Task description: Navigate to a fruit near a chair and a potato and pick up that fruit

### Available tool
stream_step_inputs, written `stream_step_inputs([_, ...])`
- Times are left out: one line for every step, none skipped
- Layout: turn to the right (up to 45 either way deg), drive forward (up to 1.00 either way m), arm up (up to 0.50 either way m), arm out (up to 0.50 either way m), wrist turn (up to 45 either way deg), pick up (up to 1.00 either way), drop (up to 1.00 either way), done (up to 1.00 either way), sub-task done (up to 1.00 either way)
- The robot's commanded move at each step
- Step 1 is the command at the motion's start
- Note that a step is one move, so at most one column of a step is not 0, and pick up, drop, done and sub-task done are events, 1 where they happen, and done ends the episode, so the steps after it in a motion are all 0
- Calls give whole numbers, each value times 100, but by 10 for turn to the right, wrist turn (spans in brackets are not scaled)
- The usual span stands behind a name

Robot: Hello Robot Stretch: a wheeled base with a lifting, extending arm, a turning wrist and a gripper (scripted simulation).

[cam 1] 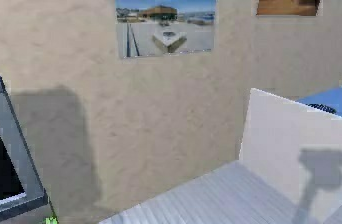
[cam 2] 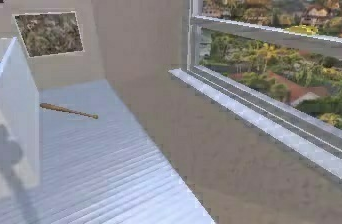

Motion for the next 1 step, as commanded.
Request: stream_step_inputs([-450, 0, 0, 0, 0, 0, 0, 0, 0])
